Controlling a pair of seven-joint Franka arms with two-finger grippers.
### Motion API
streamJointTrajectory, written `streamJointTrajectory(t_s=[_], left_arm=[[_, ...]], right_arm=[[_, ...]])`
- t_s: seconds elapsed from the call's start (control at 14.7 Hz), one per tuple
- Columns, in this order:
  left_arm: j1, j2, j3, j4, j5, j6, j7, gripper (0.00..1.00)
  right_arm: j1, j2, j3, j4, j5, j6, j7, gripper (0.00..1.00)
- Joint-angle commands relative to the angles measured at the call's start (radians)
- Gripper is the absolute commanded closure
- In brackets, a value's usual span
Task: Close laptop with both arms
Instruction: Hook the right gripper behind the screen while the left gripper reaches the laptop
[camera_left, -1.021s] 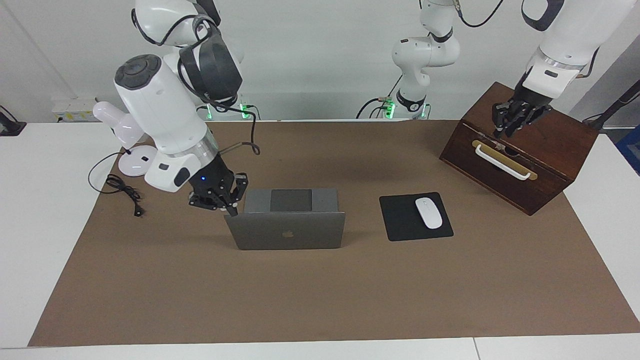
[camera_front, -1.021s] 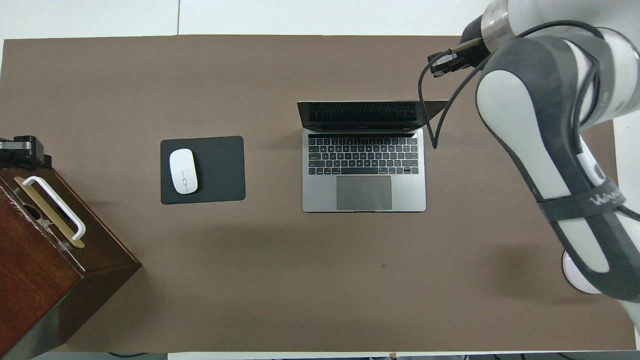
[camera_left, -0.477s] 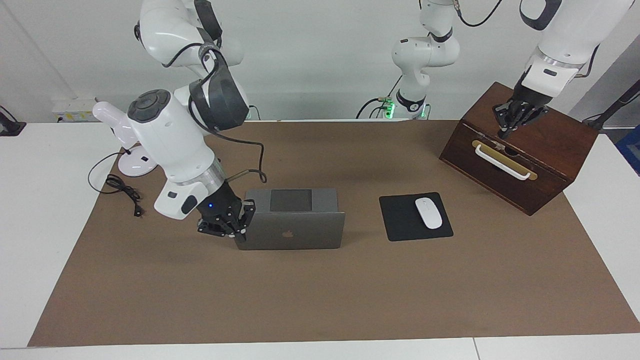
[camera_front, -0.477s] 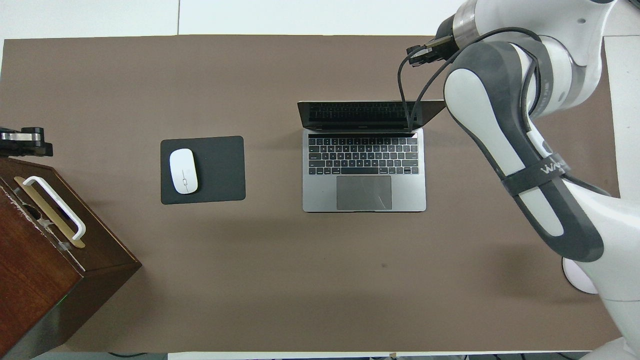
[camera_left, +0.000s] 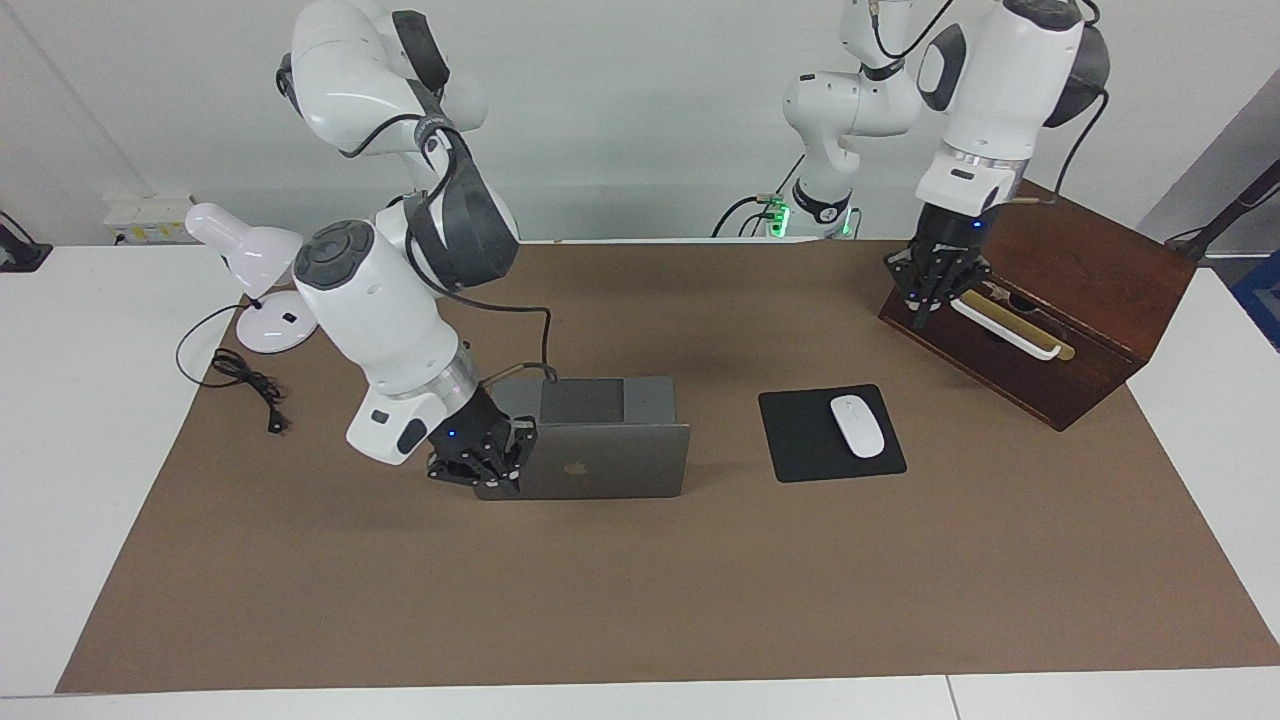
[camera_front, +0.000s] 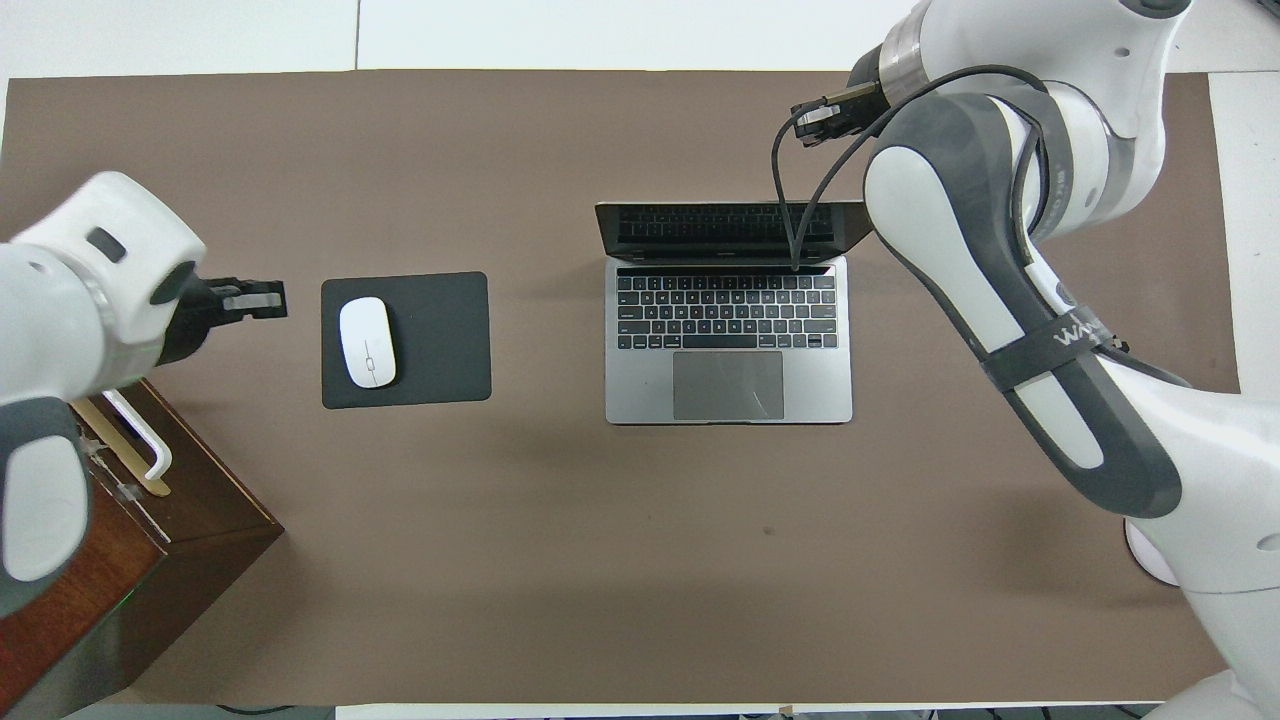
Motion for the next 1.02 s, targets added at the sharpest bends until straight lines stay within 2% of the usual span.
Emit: streamJointTrajectory(t_s=[0.0,0.14,0.54,0.68,0.95], left_arm=[[-0.076,-0.128,0.014,-0.21,-0.007,0.168,-0.021,1.0],[-0.128,-0.149,0.014,-0.27,-0.007,0.245,-0.035,1.0],[-0.267,-0.131,0.014,-0.337,-0.007,0.436,-0.076,1.0],[-0.305,-0.103,0.014,-0.347,-0.007,0.489,-0.076,1.0],[-0.388,-0.002,0.014,-0.347,-0.007,0.634,-0.098,1.0]], right_arm=[[-0.009,-0.009,0.013,-0.056,0.014,0.014,0.02,1.0],[-0.001,-0.018,0.013,-0.081,0.014,0.013,0.029,1.0],[-0.001,-0.034,0.024,-0.11,0.016,-0.032,0.072,1.0],[-0.001,-0.035,0.024,-0.113,0.016,-0.041,0.072,1.0],[-0.003,-0.051,0.024,-0.145,0.016,-0.044,0.072,1.0]])
